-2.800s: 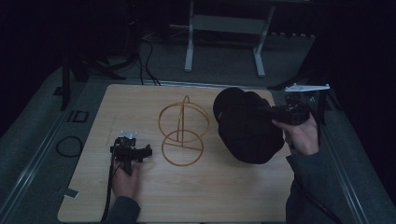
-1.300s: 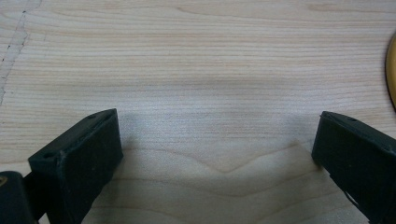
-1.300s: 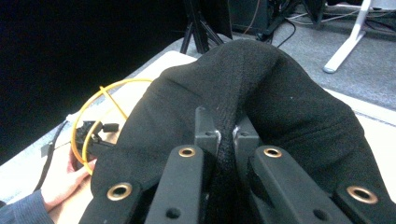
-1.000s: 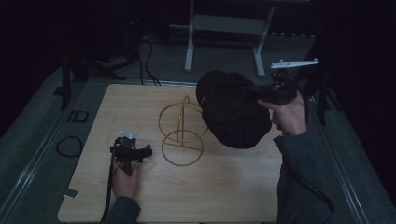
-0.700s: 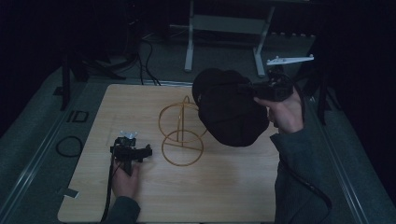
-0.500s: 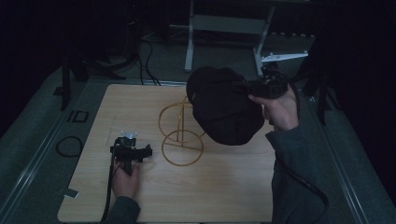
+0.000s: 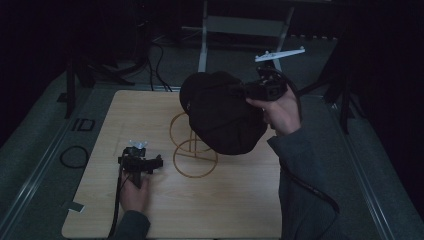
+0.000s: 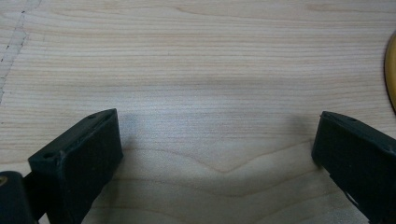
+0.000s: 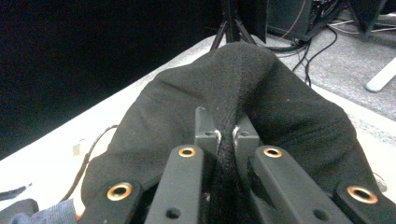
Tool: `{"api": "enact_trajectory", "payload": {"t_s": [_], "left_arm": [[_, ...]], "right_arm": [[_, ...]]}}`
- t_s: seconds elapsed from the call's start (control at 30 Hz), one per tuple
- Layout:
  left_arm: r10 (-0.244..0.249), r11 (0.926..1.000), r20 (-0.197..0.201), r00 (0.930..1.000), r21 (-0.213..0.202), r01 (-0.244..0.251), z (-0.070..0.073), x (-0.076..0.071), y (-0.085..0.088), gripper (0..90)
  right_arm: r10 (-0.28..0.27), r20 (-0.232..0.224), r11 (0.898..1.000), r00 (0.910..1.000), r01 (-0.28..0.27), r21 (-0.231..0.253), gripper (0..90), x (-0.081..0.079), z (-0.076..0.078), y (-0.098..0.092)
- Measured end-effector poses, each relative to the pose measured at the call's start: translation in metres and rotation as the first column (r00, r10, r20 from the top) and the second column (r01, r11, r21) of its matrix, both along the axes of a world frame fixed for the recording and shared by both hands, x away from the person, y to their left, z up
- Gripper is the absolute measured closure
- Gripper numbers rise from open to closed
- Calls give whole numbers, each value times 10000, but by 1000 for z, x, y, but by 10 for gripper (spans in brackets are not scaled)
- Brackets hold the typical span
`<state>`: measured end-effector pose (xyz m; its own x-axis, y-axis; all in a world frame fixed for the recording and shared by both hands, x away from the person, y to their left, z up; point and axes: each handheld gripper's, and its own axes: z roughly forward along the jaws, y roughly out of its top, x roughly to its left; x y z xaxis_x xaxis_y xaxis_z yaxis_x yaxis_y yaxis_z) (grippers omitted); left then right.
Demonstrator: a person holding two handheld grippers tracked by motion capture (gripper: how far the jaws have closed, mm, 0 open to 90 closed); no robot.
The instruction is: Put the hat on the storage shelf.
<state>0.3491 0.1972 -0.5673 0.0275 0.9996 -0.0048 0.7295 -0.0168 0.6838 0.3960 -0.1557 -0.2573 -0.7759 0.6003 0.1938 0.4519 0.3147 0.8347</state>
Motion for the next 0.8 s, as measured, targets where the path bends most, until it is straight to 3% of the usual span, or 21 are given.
{"api": "enact_trajectory", "payload": {"t_s": [0.37,0.57,0.8], "left_arm": [[0,10000,-13,10000,-20,-1,0,0,0,12],[-6,10000,-27,10000,-27,6,0,0,0,12],[7,10000,-25,10000,-17,-7,0,0,0,12]], "right_arm": [[519,18,9967,9987,-517,-626,855,1,-2,41],[755,46,9893,9971,-744,-1257,853,3,-8,65],[871,-196,9794,9960,-892,-1809,845,8,-30,90]]}}
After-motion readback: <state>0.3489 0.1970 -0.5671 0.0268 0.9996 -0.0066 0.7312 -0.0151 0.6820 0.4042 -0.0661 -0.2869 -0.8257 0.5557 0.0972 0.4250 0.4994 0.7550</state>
